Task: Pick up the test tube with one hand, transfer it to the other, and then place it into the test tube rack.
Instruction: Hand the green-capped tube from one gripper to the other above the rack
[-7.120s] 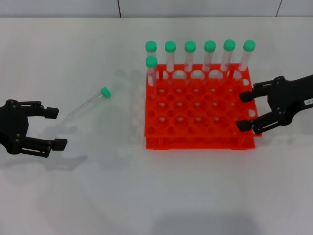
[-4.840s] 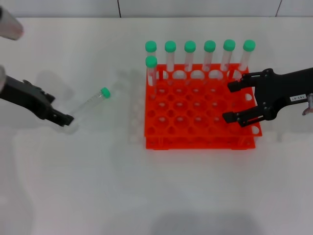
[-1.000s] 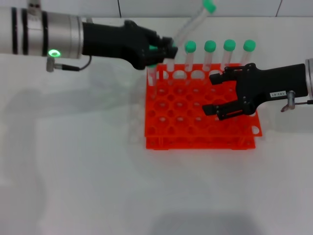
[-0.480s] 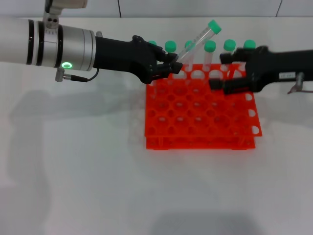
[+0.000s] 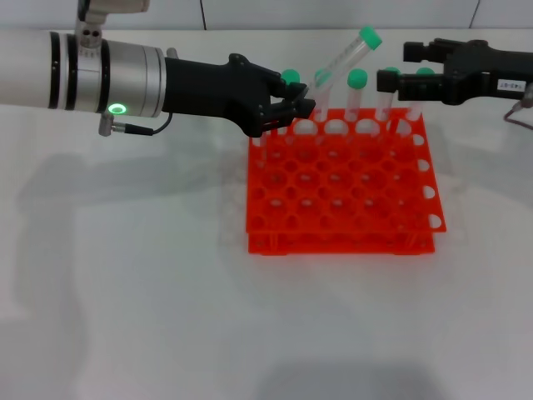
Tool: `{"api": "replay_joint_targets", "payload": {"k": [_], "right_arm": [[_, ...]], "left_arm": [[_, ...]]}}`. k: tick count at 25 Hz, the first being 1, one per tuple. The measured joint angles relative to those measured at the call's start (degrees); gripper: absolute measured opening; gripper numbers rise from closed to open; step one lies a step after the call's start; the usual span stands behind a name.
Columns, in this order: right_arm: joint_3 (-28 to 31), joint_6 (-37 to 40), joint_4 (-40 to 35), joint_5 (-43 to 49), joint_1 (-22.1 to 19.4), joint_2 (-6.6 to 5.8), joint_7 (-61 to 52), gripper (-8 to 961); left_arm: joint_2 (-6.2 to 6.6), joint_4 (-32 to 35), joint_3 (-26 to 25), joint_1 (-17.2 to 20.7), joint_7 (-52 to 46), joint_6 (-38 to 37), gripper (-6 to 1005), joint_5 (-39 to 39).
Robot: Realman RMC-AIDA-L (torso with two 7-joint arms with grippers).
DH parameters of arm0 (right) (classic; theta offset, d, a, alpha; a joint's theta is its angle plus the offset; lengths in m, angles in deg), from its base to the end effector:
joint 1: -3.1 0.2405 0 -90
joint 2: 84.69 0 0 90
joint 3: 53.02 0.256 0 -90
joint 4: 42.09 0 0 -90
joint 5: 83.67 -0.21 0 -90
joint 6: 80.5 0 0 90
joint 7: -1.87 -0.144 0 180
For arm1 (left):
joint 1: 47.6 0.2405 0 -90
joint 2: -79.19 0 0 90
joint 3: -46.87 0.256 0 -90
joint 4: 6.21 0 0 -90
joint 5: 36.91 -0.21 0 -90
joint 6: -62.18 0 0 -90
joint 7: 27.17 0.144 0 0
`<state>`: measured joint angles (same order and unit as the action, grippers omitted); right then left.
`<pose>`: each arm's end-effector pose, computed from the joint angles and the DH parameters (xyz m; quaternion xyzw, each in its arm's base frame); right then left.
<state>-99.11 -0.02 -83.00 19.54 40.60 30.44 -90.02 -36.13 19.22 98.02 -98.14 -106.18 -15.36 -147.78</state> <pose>0.2078 0.3971 0.0383 -0.9165 0.2245 0.2784 0.1790 -0.1680 0.4051 -0.0307 -0.9722 -0.1112 -0.1859 0.0887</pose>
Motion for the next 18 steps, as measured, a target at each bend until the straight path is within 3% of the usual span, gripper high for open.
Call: {"api": "replay_joint_targets", "payload": {"k": [9, 18], "right_arm": [[-0.3, 2.0, 15.3, -14.2, 1.1, 0.15, 9.9, 870], [-1.5, 3.1, 28.6, -25.6, 3.5, 1.09, 22.5, 869]], "left_arm": [[-0.80, 0.0, 0.3, 0.1, 1.1, 1.4, 236, 0.1], [-1.32, -0.1, 0.4, 0.1, 1.5, 2.3, 242, -0.1]]}}
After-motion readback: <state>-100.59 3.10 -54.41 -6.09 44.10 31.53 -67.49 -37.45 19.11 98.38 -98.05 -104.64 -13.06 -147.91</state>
